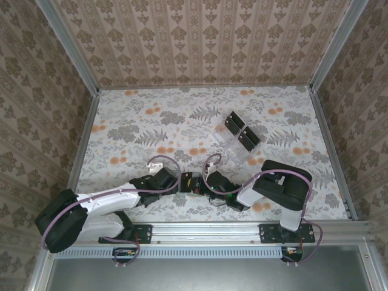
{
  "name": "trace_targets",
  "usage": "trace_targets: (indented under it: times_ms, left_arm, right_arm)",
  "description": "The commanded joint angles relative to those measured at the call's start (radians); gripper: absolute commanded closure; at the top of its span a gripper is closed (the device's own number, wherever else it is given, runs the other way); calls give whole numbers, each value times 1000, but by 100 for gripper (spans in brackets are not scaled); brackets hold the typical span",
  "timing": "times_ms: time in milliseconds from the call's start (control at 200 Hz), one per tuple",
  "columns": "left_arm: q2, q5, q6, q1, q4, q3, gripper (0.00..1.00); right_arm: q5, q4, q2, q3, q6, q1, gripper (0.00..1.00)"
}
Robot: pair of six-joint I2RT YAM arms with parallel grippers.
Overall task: Put the credit cards into the card holder
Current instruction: Insert the credit card into the card slot.
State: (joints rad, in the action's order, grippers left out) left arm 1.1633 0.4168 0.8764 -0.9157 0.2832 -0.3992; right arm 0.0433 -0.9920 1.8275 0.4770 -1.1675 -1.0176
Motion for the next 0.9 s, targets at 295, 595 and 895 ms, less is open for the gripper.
trace_targets:
  times_ms: [295,595,895]
  left_arm:
    - [11,-1,8,-3,88,39,0]
    - [13,-1,10,-3,86,39,0]
    - [13,1,10,-3,88,38,0]
  right_arm:
    - [-59,18,61,17,-17,5,100]
    - [-33,-15,43,-26,-49,4,100]
    - [2,-5,18,-52,-72,-7,100]
